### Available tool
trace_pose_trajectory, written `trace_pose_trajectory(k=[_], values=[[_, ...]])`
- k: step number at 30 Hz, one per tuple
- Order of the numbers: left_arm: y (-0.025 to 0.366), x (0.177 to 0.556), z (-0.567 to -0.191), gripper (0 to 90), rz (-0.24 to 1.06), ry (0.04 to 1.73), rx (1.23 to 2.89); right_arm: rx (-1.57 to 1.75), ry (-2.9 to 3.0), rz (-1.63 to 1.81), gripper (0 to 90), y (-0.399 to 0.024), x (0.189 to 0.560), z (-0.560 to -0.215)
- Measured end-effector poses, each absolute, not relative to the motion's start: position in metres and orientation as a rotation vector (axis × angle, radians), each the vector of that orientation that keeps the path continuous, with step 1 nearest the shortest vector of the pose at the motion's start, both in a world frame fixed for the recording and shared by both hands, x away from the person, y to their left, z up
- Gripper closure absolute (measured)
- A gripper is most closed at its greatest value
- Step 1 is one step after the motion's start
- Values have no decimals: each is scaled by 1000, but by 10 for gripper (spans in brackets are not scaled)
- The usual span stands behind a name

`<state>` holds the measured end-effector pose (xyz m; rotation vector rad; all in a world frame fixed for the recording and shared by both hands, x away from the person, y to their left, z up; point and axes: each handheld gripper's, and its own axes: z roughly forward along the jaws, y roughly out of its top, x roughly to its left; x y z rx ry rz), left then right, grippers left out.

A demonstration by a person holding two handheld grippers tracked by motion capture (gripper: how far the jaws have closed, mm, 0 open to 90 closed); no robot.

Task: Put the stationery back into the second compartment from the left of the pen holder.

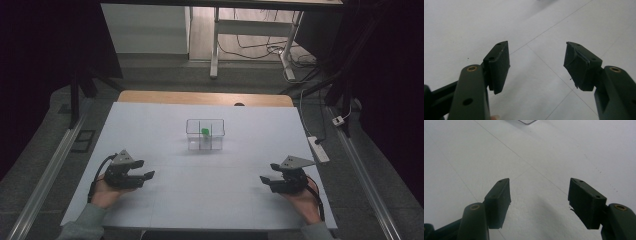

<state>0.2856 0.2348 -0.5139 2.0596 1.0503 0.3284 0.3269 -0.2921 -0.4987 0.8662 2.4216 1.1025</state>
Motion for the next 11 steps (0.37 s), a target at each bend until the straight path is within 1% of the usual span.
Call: trace_pose_trajectory(k=[11], values=[[241, 287, -513, 363, 316, 1057, 2034, 841, 2430, 1098, 342, -290, 325, -500]])
